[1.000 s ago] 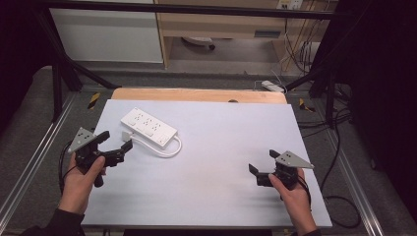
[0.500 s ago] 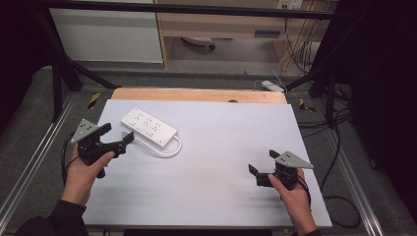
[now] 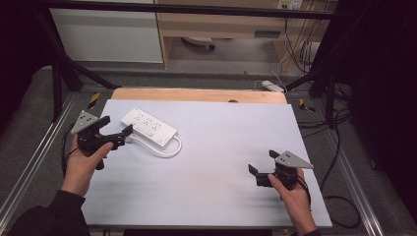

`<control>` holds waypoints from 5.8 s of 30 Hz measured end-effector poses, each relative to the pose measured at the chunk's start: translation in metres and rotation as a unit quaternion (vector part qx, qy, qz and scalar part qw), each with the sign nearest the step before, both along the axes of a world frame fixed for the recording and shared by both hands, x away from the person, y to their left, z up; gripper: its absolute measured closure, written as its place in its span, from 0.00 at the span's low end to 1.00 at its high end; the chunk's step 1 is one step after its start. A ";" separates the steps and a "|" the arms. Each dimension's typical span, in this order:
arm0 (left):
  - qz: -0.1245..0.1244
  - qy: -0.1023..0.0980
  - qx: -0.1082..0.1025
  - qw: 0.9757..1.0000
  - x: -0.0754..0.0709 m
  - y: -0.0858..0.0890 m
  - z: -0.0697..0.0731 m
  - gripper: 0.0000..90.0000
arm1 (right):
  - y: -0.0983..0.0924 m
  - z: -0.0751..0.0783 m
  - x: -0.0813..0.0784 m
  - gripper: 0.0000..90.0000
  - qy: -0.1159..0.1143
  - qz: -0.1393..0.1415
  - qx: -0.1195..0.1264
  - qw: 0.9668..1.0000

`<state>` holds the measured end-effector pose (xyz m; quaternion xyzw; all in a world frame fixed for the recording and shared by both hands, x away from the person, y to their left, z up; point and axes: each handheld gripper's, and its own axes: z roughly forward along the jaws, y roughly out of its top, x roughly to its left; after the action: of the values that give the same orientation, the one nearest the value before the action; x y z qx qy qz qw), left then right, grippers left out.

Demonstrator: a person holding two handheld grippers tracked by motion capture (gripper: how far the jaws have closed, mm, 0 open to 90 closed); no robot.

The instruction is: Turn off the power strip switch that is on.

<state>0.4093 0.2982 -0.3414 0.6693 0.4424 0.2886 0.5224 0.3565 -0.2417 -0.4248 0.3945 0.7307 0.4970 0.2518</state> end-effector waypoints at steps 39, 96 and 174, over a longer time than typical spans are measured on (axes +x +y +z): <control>0.032 -0.008 0.020 0.999 0.058 -0.001 -0.010 0.07 | 0.000 0.001 0.008 0.05 -0.010 0.009 -0.016 1.000; 0.044 0.062 0.059 0.995 0.082 -0.006 -0.041 0.69 | 0.002 0.000 0.006 0.05 -0.006 0.010 -0.017 1.000; 0.027 0.135 0.060 0.989 0.104 -0.011 -0.094 1.00 | 0.008 -0.003 0.007 0.05 -0.001 0.013 -0.022 1.000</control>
<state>0.5133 0.2875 -0.4354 0.7201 0.5088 0.2352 0.4090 0.3633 -0.2337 -0.4274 0.3793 0.7460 0.4845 0.2545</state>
